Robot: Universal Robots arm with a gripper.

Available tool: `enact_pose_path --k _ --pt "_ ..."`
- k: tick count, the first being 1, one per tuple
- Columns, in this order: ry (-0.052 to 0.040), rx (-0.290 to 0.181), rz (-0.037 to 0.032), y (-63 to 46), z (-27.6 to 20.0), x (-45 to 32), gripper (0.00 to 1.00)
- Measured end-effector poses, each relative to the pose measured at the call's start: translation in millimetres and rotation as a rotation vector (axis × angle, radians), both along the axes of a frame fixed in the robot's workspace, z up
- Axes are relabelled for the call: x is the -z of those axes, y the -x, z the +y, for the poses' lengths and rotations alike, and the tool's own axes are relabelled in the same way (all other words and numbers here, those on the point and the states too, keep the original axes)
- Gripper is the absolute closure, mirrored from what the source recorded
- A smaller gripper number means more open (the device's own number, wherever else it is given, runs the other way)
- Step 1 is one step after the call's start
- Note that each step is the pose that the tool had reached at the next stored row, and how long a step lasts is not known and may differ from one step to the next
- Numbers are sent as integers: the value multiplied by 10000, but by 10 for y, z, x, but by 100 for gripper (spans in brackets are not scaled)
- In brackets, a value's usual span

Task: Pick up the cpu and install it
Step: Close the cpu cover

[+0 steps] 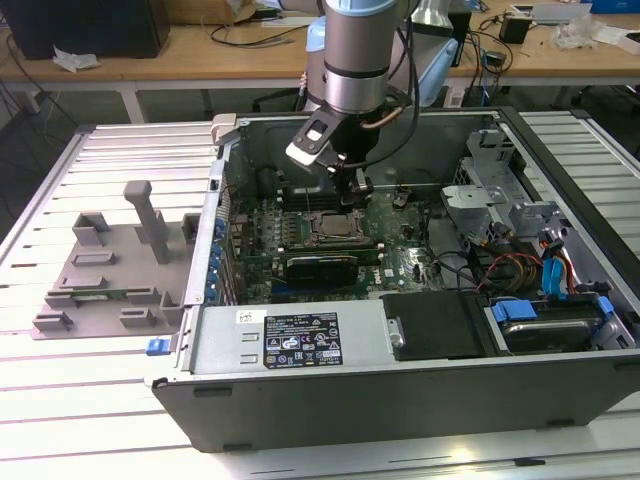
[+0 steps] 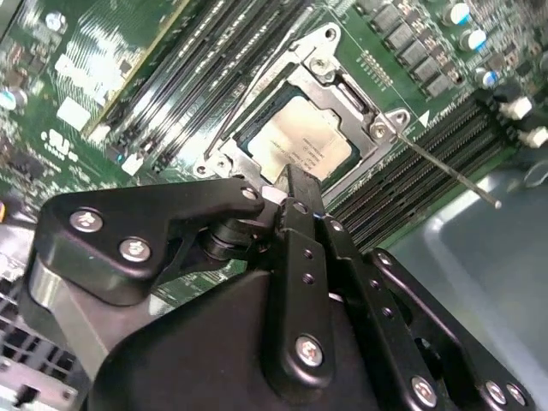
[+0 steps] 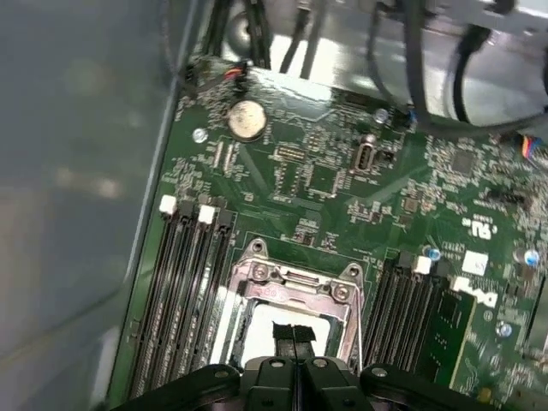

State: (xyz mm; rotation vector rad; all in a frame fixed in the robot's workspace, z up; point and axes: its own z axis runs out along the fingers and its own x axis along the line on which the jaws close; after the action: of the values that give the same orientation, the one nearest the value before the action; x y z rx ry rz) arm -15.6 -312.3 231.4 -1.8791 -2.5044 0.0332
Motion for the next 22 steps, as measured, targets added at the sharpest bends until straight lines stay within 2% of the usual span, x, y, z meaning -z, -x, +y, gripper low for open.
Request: enact_pose_path --k 3,5,9,15,16,20,22 --pt "0 -774 0 0 0 3 89" --pt "0 -1477 0 0 0 7 89" --pt "-1 -2310 -1 0 0 11 89" --pt "0 -3859 0 0 0 20 89" --pt "0 -4251 0 0 0 23 89" --pt "0 -4997 0 0 0 27 89" --pt "0 -5641 0 0 0 31 89"
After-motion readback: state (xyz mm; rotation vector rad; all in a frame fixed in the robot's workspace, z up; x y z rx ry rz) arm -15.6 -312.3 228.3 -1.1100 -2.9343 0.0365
